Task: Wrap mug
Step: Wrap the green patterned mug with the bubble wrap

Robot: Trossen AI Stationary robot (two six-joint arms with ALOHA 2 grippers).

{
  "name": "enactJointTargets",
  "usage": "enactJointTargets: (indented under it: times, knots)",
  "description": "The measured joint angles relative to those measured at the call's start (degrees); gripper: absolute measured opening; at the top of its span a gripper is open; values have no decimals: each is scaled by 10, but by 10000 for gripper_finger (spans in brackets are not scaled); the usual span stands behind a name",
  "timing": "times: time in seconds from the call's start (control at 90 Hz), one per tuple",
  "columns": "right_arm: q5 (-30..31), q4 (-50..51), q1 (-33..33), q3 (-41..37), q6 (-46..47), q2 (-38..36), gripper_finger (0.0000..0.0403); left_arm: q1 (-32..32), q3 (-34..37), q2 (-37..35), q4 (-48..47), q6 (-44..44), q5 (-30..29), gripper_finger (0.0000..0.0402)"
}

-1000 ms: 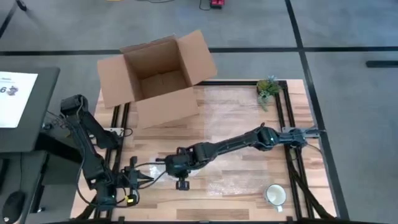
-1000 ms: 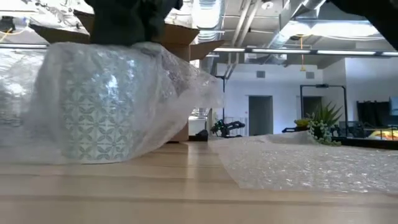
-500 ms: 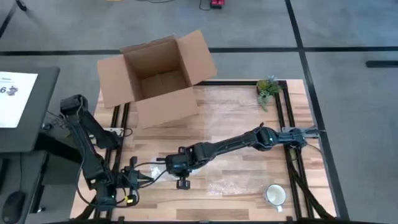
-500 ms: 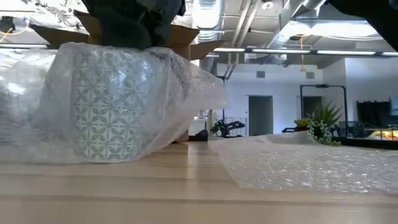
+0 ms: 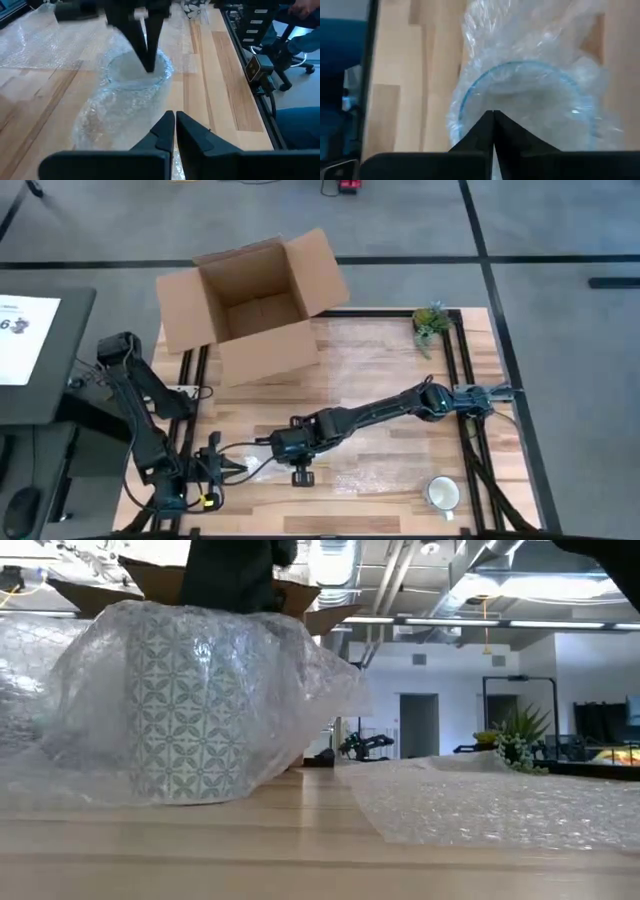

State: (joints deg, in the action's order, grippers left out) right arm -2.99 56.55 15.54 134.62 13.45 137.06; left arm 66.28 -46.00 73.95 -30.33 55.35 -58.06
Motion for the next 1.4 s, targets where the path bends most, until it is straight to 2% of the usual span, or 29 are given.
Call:
enactJointTargets:
  times: [0.244,0.644,0.967,1.4]
  knots:
    - [-1,-32,1,0,-4,-12,0,0,0,0,-1,-3,0,0]
    - [-3,-23,-12,2,-1,54,0,-30,0,0,0,-3,-4,0]
    - [-2,-18,-17,4,0,63,0,-42,0,-8,-2,-16,-4,0]
    - [12,20,-14,2,0,-8,0,-39,0,-36,-11,-25,11,0]
